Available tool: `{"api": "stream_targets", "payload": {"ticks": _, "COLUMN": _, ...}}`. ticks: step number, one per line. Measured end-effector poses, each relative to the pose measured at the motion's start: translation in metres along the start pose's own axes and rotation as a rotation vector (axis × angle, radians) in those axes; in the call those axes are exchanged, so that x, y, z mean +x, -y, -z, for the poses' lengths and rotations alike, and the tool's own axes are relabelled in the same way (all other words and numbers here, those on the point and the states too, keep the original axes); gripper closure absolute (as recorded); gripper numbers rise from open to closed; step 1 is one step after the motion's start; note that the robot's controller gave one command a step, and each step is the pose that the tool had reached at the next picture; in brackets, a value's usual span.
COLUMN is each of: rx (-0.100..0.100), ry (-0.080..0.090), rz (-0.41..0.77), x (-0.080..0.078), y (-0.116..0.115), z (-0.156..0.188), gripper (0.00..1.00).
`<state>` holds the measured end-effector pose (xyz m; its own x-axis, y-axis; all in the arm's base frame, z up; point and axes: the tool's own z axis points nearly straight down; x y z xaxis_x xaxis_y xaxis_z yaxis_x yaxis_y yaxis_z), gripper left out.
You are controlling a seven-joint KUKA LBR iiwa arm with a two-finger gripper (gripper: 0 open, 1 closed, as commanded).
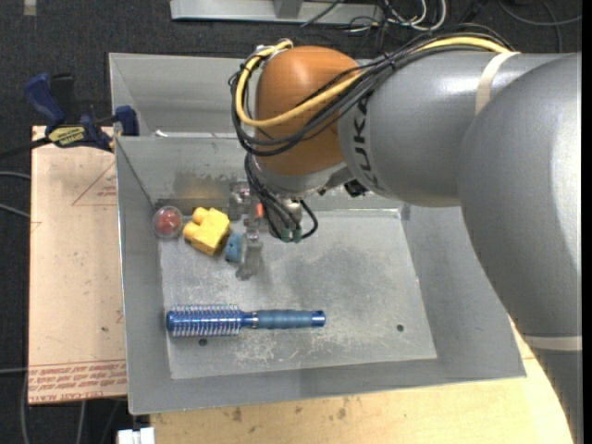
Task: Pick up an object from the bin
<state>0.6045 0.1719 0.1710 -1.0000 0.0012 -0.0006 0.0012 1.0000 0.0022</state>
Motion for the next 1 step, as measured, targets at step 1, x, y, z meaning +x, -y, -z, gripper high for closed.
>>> {"api": "stream_targets", "payload": {"ticks": 1, "rx": 0.003, "ry": -0.009, "rz": 0.206, "x": 0.0917, "y": 0.0124, "z": -0.0927, "gripper": 0.00}}
